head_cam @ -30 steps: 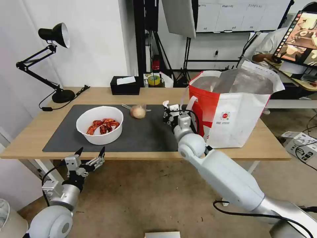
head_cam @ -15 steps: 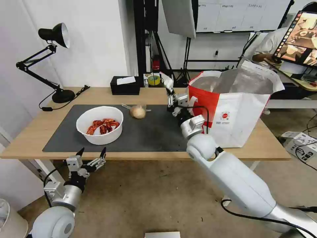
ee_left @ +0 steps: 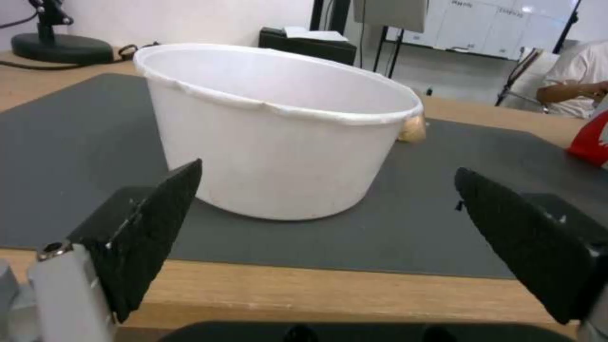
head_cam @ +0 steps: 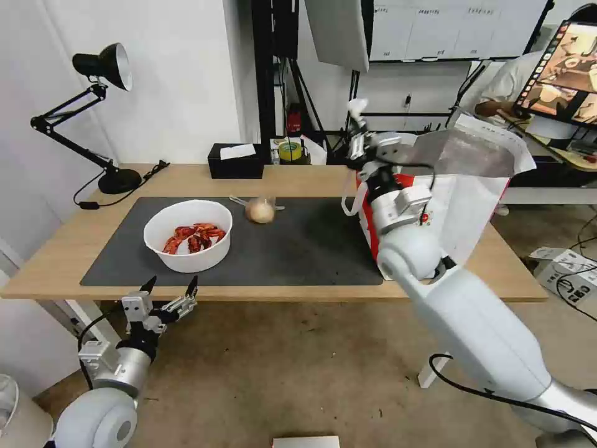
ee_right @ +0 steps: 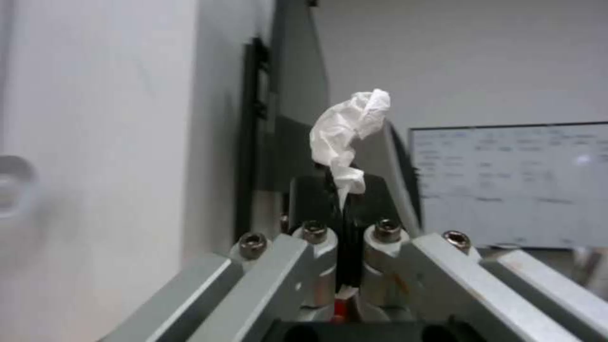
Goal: Pick up the trash from the table and place it into the takeout bag.
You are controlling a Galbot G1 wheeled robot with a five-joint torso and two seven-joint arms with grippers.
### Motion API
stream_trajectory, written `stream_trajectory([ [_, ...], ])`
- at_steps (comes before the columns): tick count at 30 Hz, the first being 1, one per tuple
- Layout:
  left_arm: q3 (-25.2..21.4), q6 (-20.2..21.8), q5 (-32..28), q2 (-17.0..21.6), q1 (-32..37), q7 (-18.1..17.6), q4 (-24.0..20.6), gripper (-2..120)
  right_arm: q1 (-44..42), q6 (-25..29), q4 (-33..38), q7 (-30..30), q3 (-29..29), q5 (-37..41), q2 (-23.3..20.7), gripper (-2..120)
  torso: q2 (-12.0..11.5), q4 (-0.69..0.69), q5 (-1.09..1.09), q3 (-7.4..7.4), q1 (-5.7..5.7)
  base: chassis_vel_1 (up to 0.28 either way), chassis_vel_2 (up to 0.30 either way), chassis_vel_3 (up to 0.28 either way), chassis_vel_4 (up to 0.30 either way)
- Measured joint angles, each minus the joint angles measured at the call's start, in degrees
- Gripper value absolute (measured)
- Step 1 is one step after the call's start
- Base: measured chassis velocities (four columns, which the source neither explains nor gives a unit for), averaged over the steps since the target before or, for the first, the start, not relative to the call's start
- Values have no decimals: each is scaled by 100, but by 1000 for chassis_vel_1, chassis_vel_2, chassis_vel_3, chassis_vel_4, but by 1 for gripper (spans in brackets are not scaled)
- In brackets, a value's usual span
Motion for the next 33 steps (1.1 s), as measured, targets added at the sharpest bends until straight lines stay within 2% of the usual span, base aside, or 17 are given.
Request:
stream_trajectory([
  [5,26,34,-37,20,3,10,-47,100,3,-771,45,885,171,-14,-176,0,0,-1,1,0,0,0,0,0,0],
  [7,28,35,-43,21,1,11,-47,100,6,-821,45,952,177,-9,-182,0,0,-1,1,0,0,0,0,0,0],
  [9,34,40,-67,26,-15,13,-46,100,33,-1117,45,1342,213,115,-193,0,0,0,0,0,0,0,0,0,0],
  [17,41,46,-91,25,-4,25,-41,100,101,-1339,-10,1644,222,365,-174,0,0,0,0,0,0,0,0,0,0],
  [26,61,47,-101,-7,-12,34,-15,100,113,-1542,-58,1708,218,503,-183,0,0,0,-1,0,0,0,0,0,0],
  [29,59,47,-166,21,-19,37,-17,100,104,-1656,-36,1747,221,597,-180,11,0,0,0,0,0,0,0,0,0],
  [30,59,47,-166,21,-19,37,-17,100,104,-1656,-36,1747,221,597,-180,11,0,0,0,0,0,0,0,0,0],
  [33,60,57,-396,51,-4,56,-141,100,103,-1741,-20,1780,229,718,-178,27,0,0,0,0,0,0,0,0,0],
])
